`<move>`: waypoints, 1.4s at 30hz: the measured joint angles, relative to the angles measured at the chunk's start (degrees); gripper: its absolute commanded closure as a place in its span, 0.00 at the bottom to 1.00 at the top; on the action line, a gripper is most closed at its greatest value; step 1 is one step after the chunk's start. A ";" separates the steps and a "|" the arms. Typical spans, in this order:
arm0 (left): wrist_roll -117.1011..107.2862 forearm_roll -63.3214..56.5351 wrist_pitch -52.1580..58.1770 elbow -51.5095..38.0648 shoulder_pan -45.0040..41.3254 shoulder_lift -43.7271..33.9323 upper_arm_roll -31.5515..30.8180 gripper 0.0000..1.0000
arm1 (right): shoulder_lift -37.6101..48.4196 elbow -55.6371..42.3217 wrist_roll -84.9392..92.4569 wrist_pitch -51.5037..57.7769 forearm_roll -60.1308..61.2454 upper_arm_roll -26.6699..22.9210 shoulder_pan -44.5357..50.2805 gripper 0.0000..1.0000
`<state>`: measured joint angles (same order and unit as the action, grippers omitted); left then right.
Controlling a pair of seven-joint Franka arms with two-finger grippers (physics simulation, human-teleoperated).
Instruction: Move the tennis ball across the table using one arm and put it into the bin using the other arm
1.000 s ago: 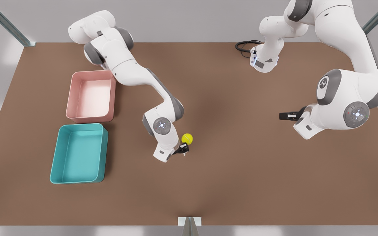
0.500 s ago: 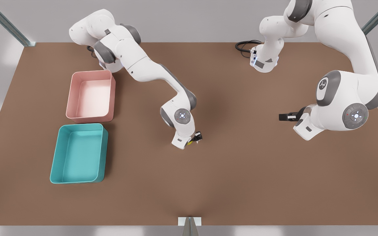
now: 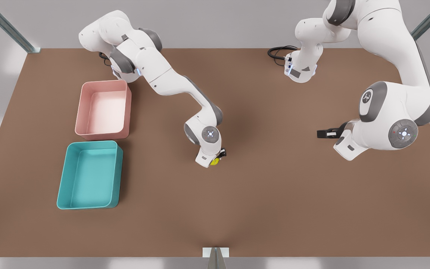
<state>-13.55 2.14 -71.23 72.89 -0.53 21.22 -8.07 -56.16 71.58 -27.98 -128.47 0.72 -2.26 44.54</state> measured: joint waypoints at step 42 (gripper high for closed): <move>-0.85 -0.08 1.64 0.00 0.04 0.65 -2.05 0.00 | 36.06 -1.25 28.52 39.90 -1.70 -8.20 -31.30 0.00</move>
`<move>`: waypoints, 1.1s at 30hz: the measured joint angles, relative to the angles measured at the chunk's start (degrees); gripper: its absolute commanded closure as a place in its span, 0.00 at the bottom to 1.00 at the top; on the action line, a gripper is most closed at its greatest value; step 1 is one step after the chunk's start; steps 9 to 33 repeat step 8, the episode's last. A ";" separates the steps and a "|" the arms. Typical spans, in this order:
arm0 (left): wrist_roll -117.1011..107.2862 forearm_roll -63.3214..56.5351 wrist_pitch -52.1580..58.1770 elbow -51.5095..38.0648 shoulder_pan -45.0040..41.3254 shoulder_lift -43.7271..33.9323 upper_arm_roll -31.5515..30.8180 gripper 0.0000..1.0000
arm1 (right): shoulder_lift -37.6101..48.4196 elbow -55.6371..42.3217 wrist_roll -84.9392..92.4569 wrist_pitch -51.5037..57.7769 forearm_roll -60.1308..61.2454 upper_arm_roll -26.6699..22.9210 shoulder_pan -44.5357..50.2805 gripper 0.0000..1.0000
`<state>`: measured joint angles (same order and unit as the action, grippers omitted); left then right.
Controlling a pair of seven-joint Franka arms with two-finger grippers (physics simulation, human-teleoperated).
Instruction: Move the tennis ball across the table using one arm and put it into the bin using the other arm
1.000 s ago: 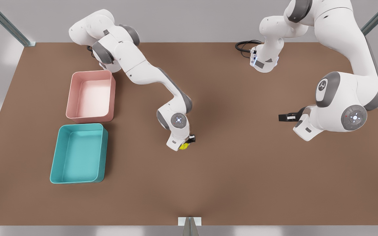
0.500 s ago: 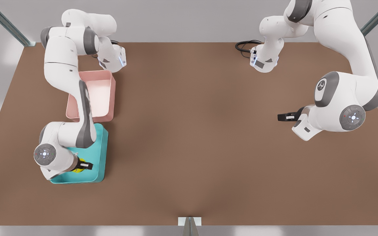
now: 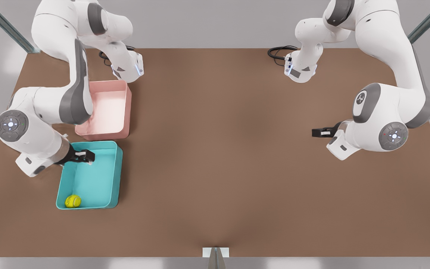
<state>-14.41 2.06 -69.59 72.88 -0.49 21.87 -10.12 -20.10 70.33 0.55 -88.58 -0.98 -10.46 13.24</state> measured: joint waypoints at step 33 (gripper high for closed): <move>0.01 1.53 5.61 -0.79 1.32 1.61 -1.02 0.00 | 13.68 13.15 -2.96 5.53 -1.29 4.38 -5.48 0.00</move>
